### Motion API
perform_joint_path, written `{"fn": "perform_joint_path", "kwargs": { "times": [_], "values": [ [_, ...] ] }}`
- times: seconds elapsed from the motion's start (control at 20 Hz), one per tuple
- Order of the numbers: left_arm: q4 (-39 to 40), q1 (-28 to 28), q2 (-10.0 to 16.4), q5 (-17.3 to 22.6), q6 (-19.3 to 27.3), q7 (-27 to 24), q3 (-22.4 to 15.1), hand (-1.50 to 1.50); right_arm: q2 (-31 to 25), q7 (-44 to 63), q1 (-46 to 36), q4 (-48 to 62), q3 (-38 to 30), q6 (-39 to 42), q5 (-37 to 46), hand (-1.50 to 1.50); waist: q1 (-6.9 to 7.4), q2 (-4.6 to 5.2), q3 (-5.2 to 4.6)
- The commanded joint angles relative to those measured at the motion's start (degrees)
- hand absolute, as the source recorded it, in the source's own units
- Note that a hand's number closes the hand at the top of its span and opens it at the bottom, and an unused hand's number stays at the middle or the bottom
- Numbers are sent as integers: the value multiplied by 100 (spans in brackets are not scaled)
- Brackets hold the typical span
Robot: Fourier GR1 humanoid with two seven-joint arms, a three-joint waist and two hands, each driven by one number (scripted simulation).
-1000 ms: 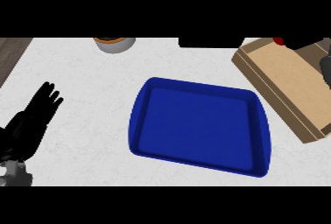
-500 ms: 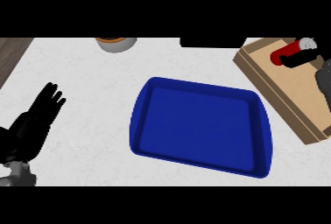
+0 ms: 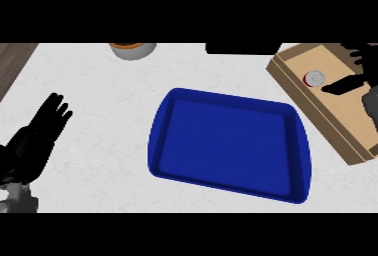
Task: Pick the can from the tray and place it in the cardboard box
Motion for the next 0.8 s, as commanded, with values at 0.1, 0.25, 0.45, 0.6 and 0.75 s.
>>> {"fn": "perform_joint_path", "kwargs": {
  "times": [0.1,0.25,0.45,0.6,0.75],
  "values": [
    [-96,123,-44,-56,53,78,-35,0,197,-489,-173,-344,-1024,-726,-1059,-150,-49,-41,6],
    [-230,321,-127,-43,7,-36,-59,0,63,-753,-34,-451,-1492,-873,-1538,-150,-72,-46,1],
    [-246,409,-62,-83,-7,-30,25,0,-215,-1068,74,-469,-2009,-560,-2166,-150,-78,-44,-1],
    [-174,189,91,108,-119,126,230,0,-619,-1002,464,-629,-2125,-52,-2404,-150,-147,-58,-6],
    [-42,195,-162,-135,-29,-61,6,0,-793,-1113,641,-689,-2348,75,-2737,-150,-136,-44,-6]
  ]
}}
